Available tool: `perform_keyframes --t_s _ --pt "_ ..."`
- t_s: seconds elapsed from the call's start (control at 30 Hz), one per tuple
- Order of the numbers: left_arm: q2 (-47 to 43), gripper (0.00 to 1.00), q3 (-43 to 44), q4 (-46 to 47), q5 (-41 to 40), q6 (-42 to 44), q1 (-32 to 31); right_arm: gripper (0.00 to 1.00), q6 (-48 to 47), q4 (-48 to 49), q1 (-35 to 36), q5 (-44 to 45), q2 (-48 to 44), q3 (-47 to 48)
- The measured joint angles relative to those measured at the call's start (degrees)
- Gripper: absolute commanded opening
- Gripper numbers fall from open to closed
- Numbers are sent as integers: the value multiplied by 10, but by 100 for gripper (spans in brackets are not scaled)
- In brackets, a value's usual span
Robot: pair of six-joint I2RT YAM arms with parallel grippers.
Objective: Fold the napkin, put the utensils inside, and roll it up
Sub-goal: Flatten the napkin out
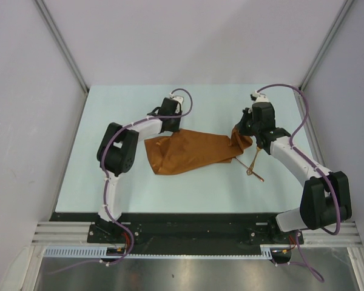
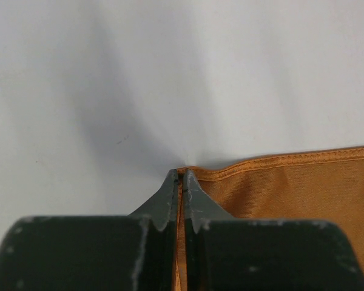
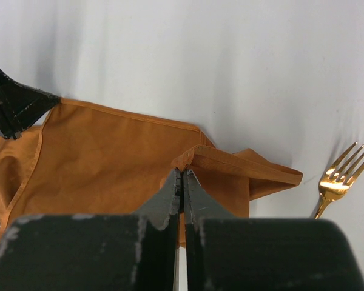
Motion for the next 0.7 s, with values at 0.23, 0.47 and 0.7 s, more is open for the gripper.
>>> perform_keyframes --t_s 0.23,0.47,0.7 --pt "-19 0 -32 22 -12 -12 -4 0 1 0 -5 0 0 0" --pt "-134 0 -144 38 -39 -25 -7 0 1 -14 -10 0 0 18" --pt "-348 0 -235 124 -78 -26 -4 0 -4 -27 -10 -6 -17 74"
